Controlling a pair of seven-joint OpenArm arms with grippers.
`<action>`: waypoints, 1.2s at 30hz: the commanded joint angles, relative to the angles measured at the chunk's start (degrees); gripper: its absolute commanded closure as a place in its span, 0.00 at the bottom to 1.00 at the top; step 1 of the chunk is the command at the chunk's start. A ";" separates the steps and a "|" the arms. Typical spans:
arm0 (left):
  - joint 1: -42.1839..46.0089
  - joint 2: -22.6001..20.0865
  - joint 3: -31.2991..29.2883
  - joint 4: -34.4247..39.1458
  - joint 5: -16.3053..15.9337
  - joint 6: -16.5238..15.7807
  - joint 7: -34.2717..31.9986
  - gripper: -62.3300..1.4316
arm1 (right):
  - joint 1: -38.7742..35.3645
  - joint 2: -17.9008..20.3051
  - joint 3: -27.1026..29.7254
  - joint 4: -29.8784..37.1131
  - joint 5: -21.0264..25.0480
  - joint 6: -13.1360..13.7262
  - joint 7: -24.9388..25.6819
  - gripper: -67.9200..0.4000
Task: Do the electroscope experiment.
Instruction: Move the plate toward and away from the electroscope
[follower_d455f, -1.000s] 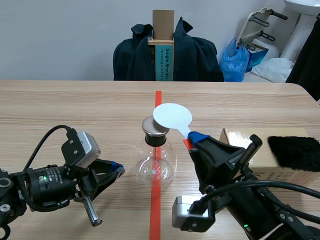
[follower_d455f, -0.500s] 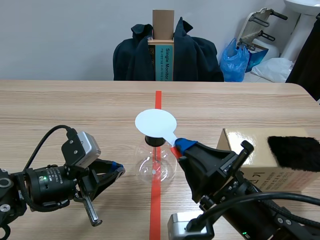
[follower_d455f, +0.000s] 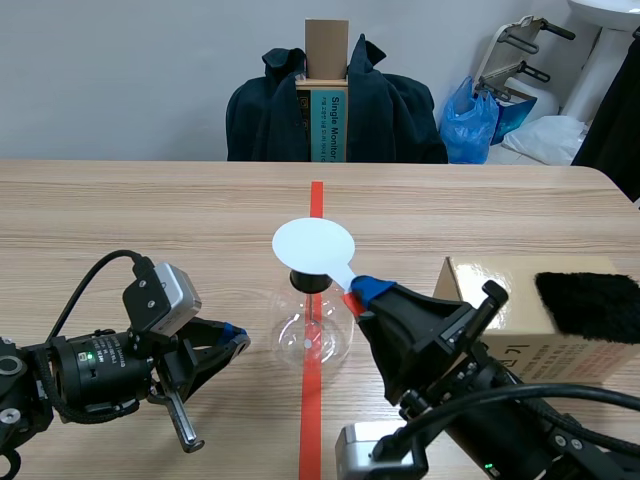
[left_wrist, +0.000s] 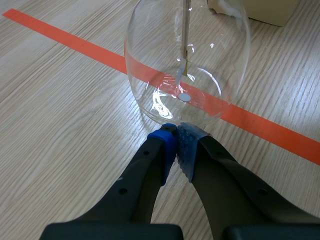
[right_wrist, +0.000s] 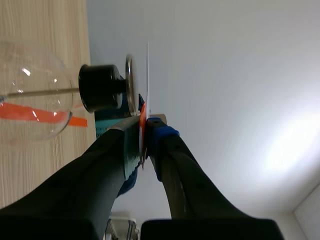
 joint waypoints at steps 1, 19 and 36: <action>-0.33 0.13 -0.28 0.87 -0.76 0.09 -0.98 0.95 | 0.68 0.33 0.46 0.96 0.42 -0.68 -1.46 0.98; -0.33 0.13 -0.28 0.87 -0.76 0.09 -0.96 0.95 | 0.70 0.48 2.01 0.96 -1.53 -0.90 -16.33 0.98; -0.33 0.13 -0.28 0.87 -0.76 0.09 -0.98 0.95 | 0.70 0.46 1.95 0.96 -1.53 -0.87 -0.26 0.98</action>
